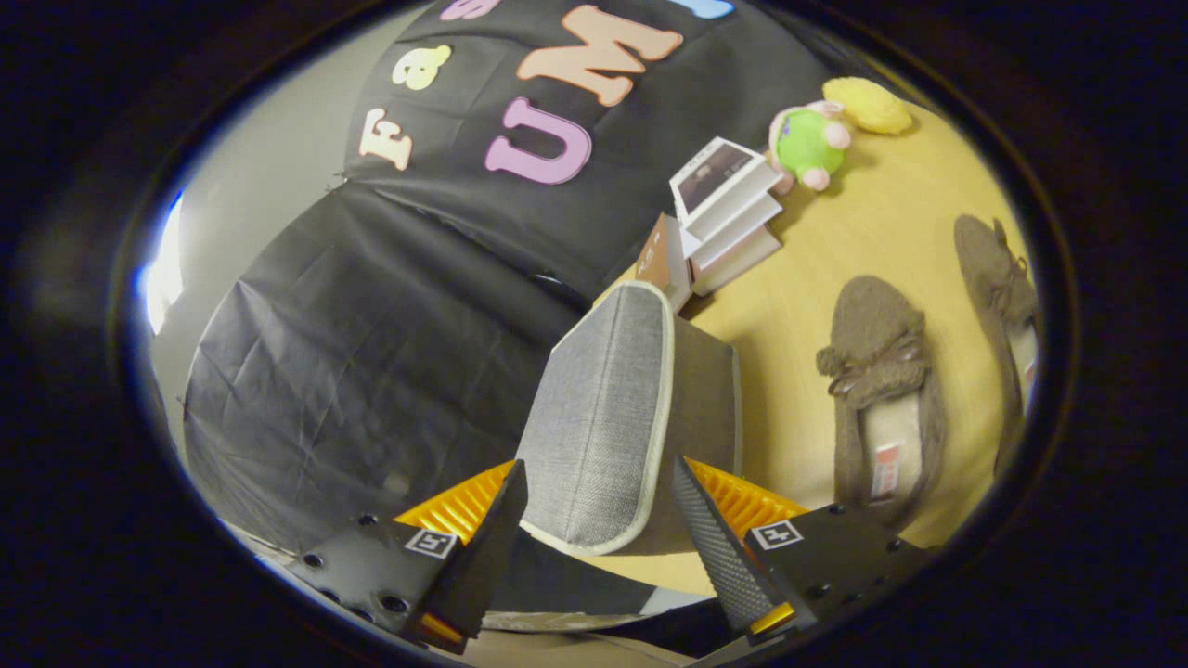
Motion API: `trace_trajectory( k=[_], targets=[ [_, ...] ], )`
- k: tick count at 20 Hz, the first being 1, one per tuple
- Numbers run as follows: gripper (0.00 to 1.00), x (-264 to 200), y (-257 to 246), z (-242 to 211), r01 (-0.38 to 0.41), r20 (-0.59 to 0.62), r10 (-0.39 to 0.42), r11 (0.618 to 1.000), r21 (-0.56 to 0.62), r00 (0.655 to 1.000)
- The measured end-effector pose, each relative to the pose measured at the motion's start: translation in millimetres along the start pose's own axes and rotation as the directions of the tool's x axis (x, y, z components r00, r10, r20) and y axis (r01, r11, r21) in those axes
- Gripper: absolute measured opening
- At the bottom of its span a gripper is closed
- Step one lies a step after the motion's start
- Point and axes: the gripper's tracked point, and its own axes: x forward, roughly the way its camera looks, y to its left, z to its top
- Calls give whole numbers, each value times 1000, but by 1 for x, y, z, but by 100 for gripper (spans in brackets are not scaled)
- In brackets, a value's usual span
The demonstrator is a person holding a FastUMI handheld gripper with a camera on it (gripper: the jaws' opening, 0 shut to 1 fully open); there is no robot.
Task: Open the storage box then place both shoes into the box .Put the left shoe in first, then the right shoe, with the right side of both shoes facing outward in a uniform manner.
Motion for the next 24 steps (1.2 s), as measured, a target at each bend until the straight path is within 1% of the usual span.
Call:
trace_trajectory(
  k=[3, 6, 9, 12, 13, 15, 17, 18, 19, 20, 21, 24],
  targets=[
    [98, 11, -1, -15, -30, -58, 35, 996, 84, 998],
    [98, 17, -4, -25, -33, -85, 45, 990, 139, 995],
    [83, 23, -3, -25, -43, -89, 60, 983, 181, 994],
    [67, 26, -4, -33, -37, -124, 60, 983, 178, 991],
    [62, 22, -3, -25, -50, -108, 71, 981, 190, 992],
    [52, 27, -1, -27, -58, -92, 78, 977, 204, 993],
    [38, 25, 0, -28, -61, -100, 83, 977, 203, 991],
    [30, 20, 5, -22, -72, -85, 91, 975, 211, 992],
    [23, 27, 6, -19, -81, -63, 97, 973, 215, 993],
    [15, 23, 6, -15, -78, -49, 91, 974, 214, 995],
    [4, 22, 5, -15, -80, -62, 94, 976, 204, 994],
    [3, 16, 20, -16, -93, -81, 107, 983, 158, 991]
  ],
)
